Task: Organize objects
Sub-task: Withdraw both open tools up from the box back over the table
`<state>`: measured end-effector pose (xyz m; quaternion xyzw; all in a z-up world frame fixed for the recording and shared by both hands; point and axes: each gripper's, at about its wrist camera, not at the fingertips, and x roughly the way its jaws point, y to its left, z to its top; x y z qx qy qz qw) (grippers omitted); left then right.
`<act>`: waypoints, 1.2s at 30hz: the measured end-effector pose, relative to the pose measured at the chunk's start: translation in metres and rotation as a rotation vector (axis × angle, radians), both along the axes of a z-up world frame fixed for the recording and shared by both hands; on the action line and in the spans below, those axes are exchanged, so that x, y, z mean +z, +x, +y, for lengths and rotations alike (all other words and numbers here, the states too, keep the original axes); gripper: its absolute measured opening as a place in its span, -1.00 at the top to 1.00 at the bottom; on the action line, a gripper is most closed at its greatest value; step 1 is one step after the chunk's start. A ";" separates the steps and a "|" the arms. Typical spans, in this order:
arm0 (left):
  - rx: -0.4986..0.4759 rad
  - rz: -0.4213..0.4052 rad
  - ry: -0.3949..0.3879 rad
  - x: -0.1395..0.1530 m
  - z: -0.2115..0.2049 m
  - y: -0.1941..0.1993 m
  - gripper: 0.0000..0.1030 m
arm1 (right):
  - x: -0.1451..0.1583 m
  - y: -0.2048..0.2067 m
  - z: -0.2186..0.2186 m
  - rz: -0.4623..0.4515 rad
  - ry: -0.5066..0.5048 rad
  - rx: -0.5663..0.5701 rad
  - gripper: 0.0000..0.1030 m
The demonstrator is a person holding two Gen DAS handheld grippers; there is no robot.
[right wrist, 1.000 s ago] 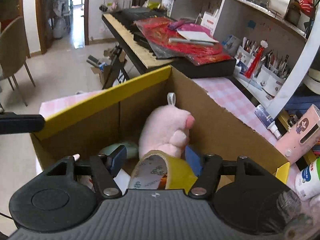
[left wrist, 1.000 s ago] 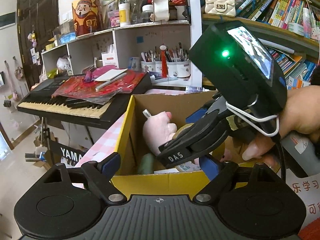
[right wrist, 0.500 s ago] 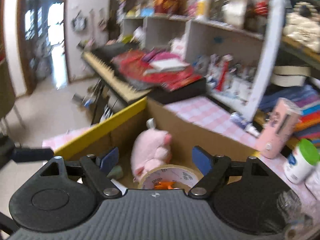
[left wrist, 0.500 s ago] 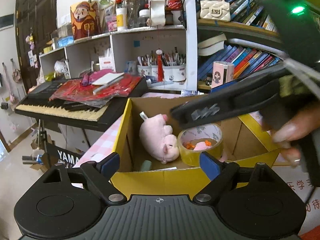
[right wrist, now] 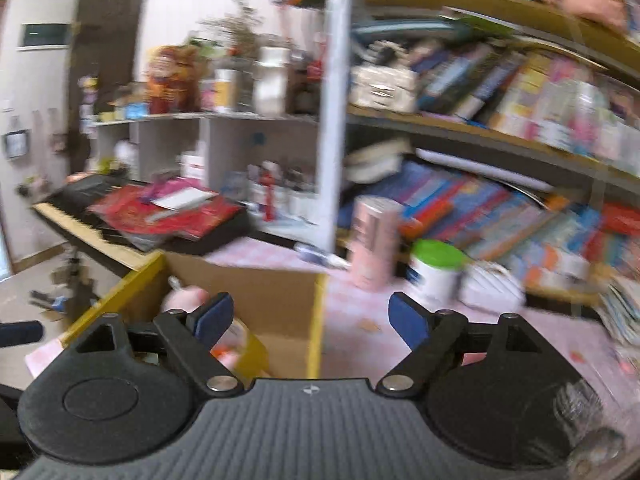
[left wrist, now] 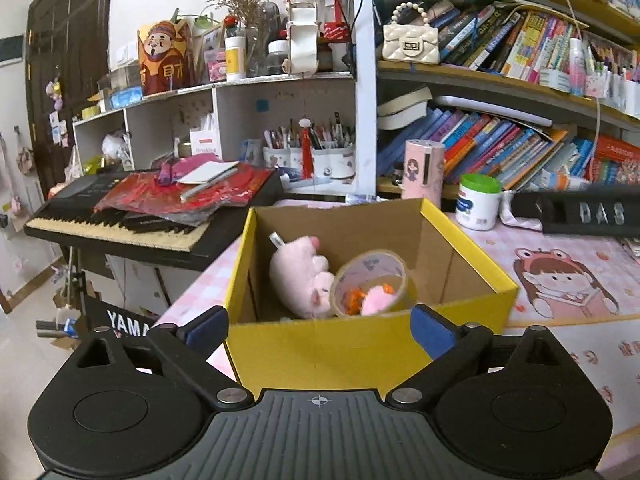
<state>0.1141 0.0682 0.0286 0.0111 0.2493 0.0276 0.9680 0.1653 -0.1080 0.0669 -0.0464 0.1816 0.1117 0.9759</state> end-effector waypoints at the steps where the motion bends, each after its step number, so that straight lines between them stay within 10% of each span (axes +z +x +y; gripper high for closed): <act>1: -0.005 0.002 0.000 0.000 -0.001 -0.005 -0.92 | -0.003 -0.007 -0.004 0.013 0.001 -0.036 -0.64; 18: -0.051 0.090 0.127 -0.008 -0.028 -0.071 -0.99 | -0.067 -0.116 -0.006 0.271 -0.048 -0.369 -0.95; 36: -0.009 0.136 0.183 -0.016 -0.066 -0.092 -0.99 | -0.073 -0.161 -0.022 0.321 -0.063 -0.564 -0.97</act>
